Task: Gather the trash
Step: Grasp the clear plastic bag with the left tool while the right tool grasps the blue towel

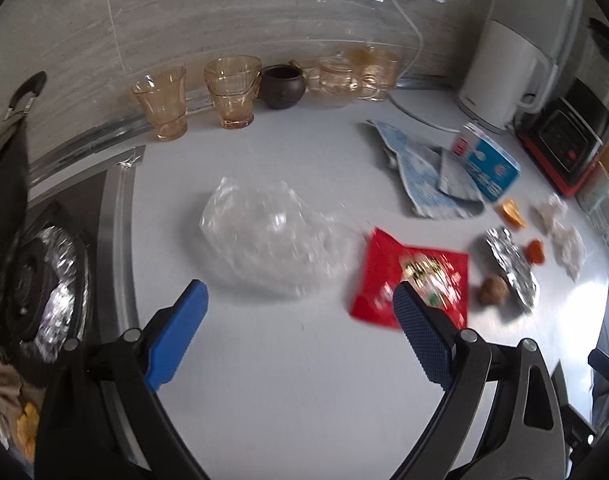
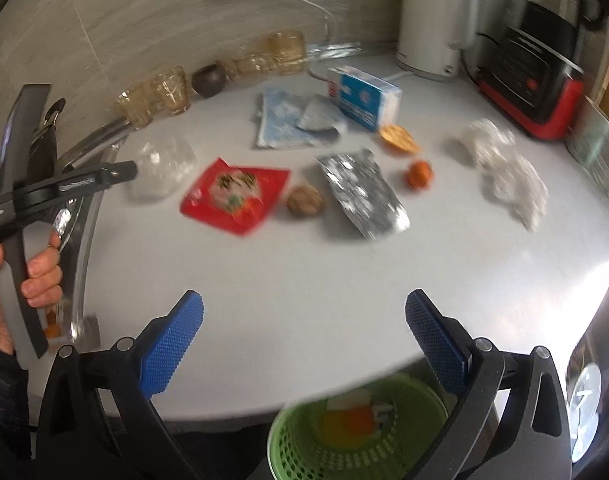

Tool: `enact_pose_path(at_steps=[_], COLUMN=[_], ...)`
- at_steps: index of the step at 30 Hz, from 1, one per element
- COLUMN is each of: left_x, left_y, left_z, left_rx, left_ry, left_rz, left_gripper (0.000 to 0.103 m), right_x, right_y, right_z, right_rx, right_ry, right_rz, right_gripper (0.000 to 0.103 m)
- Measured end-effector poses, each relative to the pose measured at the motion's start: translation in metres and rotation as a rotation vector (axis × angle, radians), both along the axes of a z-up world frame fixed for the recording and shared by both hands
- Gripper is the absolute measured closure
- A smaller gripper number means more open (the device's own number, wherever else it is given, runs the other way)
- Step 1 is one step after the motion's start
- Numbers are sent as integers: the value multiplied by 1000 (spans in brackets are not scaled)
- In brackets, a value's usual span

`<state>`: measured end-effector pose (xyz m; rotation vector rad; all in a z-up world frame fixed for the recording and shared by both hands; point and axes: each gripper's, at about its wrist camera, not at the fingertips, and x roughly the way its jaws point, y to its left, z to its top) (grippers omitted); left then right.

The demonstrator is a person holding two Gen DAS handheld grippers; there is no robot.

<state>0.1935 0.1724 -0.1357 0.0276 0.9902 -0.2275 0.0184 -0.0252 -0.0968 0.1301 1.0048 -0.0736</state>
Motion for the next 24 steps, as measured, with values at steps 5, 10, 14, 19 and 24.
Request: enact_pose_path(at_steps=[5,10,14,19,24], left_x=[41,76,88,94,103], left_y=[-3,-11,-19,-26,-27], left_z=[-23,-49,-59,-67,-60], left_rx=[-16,-4,20,32,9], left_ry=[55,121,132,153,134], left_rz=[42,105,130,128,112], left_gripper=[14,14,16,49,80], right_x=[40,69,87,117,164], right_y=[10,9,5,-2,-9], right_z=[-3,-10,-14,-19,-24], right_rx=[-24,-21,-21,-6,13], right_ry=[7,29,38,37,21], right_rz=[13,9,3,0,-8], right_gripper=[3,3,3,2,2])
